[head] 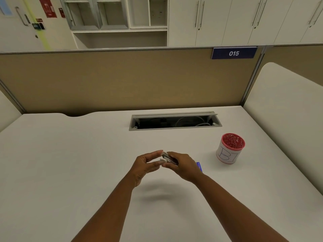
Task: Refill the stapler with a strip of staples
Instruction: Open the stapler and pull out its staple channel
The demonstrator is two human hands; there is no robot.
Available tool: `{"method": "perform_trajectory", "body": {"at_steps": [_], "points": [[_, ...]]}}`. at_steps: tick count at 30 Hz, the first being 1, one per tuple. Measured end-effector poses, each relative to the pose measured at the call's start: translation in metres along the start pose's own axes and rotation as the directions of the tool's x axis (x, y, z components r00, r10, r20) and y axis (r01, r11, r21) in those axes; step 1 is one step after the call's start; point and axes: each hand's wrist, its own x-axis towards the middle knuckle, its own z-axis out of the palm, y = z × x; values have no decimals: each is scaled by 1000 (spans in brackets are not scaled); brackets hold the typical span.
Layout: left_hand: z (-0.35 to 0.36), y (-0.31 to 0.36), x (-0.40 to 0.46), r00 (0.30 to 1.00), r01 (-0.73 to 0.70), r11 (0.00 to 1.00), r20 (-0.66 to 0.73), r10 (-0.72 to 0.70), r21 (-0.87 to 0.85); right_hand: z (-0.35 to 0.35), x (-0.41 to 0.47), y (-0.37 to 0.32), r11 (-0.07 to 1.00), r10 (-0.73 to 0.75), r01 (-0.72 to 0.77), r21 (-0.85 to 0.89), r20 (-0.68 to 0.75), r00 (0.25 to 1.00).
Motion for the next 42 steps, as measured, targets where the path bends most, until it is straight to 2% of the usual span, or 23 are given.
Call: {"method": "perform_trajectory", "body": {"at_steps": [4, 7, 11, 14, 16, 18, 20, 24, 28, 34, 42], "points": [[2, 1, 2, 998, 62, 998, 8, -62, -2, -1, 0, 0, 948, 100, -143, 285, 161, 982], [3, 2, 4, 992, 130, 991, 6, -130, -32, -3, 0, 1, 927, 156, -181, 328, 103, 982], [3, 3, 6, 982, 175, 966, -33, -184, -189, -7, 0, 6, 891, 231, -225, 395, 33, 972], [3, 5, 6, 983, 174, 978, -37, -179, -118, -5, -3, 12, 835, 281, -287, 470, 84, 956], [4, 6, 6, 979, 198, 979, -41, -200, -50, -5, -4, 15, 871, 267, -284, 400, 98, 959], [4, 5, 6, 972, 236, 972, -23, -236, 3, -3, -3, 17, 941, 214, -228, 251, 83, 973], [5, 1, 4, 967, 253, 967, -6, -253, -15, -2, -3, 16, 972, 161, -164, 171, 29, 987], [3, -1, 3, 972, 235, 970, -16, -236, -63, 0, -5, 15, 1000, 0, 1, 13, -53, 999], [2, 0, 3, 971, 239, 969, -15, -240, -57, 3, -7, 15, 993, -33, 18, -116, -128, 991], [1, 0, 2, 971, 236, 971, -18, -237, -47, 4, -5, 14, 983, -57, 29, -182, -152, 987], [2, 1, 1, 970, 241, 970, -29, -242, -37, 2, -7, 11, 986, -37, 11, -169, -148, 988]]}}
